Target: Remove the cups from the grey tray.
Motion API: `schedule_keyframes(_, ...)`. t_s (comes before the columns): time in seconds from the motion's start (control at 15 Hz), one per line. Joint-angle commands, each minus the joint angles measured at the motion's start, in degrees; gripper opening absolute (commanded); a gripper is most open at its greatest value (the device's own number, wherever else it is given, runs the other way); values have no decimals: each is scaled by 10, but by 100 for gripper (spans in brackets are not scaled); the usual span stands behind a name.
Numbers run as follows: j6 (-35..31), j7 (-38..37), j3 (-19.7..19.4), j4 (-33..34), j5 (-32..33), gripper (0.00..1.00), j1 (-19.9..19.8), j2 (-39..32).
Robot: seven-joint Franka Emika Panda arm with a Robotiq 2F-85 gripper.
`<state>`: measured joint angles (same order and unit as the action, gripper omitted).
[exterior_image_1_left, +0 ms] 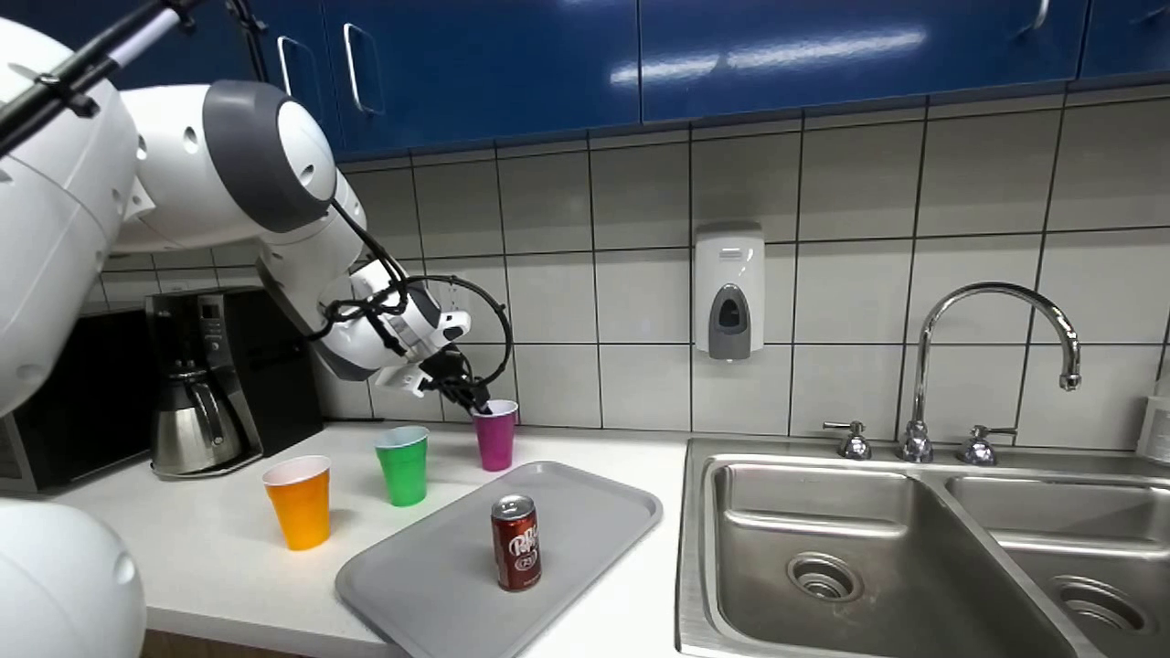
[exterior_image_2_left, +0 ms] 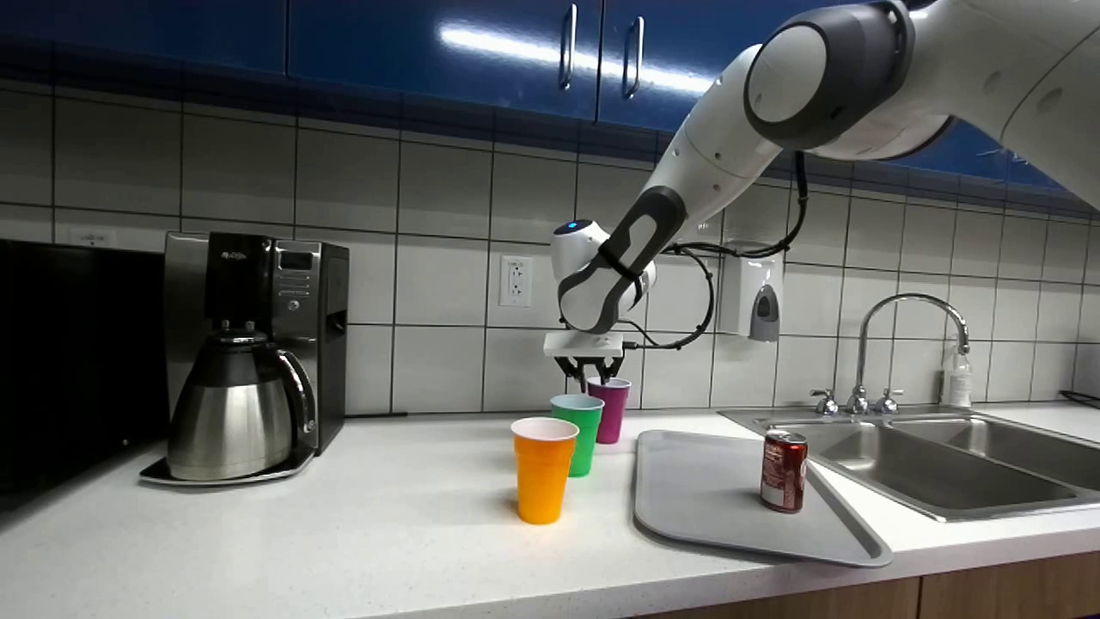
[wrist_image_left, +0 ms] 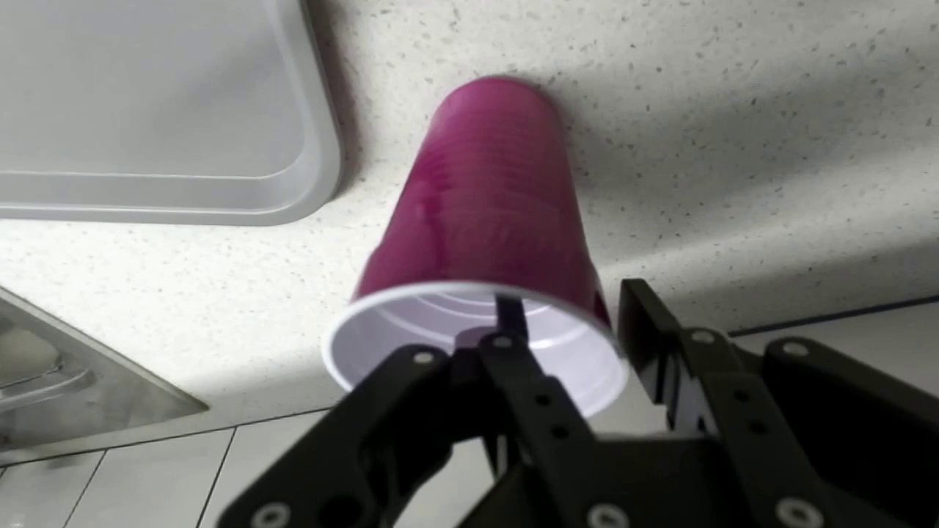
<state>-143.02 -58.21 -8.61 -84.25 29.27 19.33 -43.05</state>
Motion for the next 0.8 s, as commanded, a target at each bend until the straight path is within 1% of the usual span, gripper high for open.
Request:
schedule_keyframes(0.0,20,16,-11,24,-15,71,7,-8)
schedule_keyframes(0.2,18,16,-13,20,-14,95,7,-4)
schedule_keyframes(0.27,18,15,-14,19,-13,99,7,-2)
schedule_keyframes(0.73,-8,16,-13,-25,-9,100,8,38)
